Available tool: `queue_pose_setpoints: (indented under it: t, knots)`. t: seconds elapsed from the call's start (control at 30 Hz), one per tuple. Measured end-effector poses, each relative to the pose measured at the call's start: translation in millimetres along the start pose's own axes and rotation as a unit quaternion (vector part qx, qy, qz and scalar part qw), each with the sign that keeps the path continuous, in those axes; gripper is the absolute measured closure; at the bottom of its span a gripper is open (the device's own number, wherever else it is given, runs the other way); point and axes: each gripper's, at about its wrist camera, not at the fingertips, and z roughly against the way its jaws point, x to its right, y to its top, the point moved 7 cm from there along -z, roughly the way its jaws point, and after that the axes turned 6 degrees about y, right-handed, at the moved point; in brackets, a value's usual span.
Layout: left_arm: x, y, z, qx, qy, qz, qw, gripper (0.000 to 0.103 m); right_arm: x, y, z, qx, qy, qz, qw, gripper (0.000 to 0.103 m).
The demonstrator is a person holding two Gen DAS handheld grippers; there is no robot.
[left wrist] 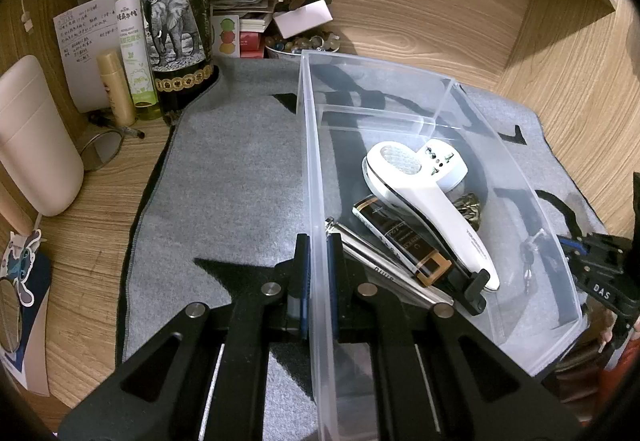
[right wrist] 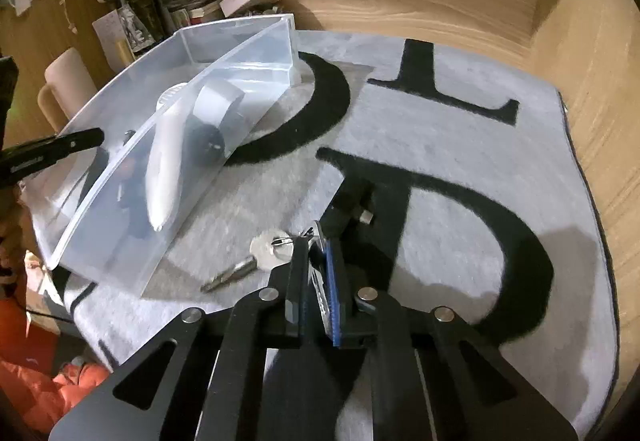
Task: Organize rigid objects
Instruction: 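Grasp the silver keys on the rug with the right gripper, then carry the keys into the box and open the right gripper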
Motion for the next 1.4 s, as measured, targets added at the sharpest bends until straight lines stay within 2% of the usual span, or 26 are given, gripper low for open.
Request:
queue_pose_setpoints:
  t: [0.17,0.27,0.33,0.37,0.53,0.6,0.77,0.97,1.4]
  knots:
    - [-1,0,0,0.001,0.0,-0.001,1.0,0.096,7,-14,8,-0.022,0.003,-0.023,0.999,0.094]
    - [-3,-1,0,0.001,-0.001,0.001,1.0,0.096,8,-16,10,-0.028,-0.016,-0.014,0.999,0.082]
    - [-2,-1,1,0.001,-0.001,0.0,1.0,0.096,7,-16,8,-0.029,-0.03,-0.005,0.999,0.067]
    - [-2,-1,1,0.001,0.0,0.0,1.0,0.096,7,-15,7,-0.028,-0.033,-0.001,0.999,0.066]
    - [-2,-1,1,0.001,0.0,0.0,1.0,0.096,1,-10,-3,-0.021,-0.039,0.026,0.999,0.068]
    - [-2,-1,0,0.001,0.0,0.0,1.0,0.096,1,-7,-5,-0.013,-0.038,0.027,0.999,0.081]
    - [-3,-1,0,0.0,0.001,-0.001,1.0,0.096,5,-1,1,0.007,-0.04,0.006,0.999,0.081]
    - [-2,-2,1,0.0,0.001,-0.001,1.0,0.096,-6,21,27,0.057,-0.035,0.01,0.998,0.081]
    - [-2,-2,1,0.0,0.001,-0.001,1.0,0.096,-54,91,71,0.156,-0.009,0.072,0.985,0.081]
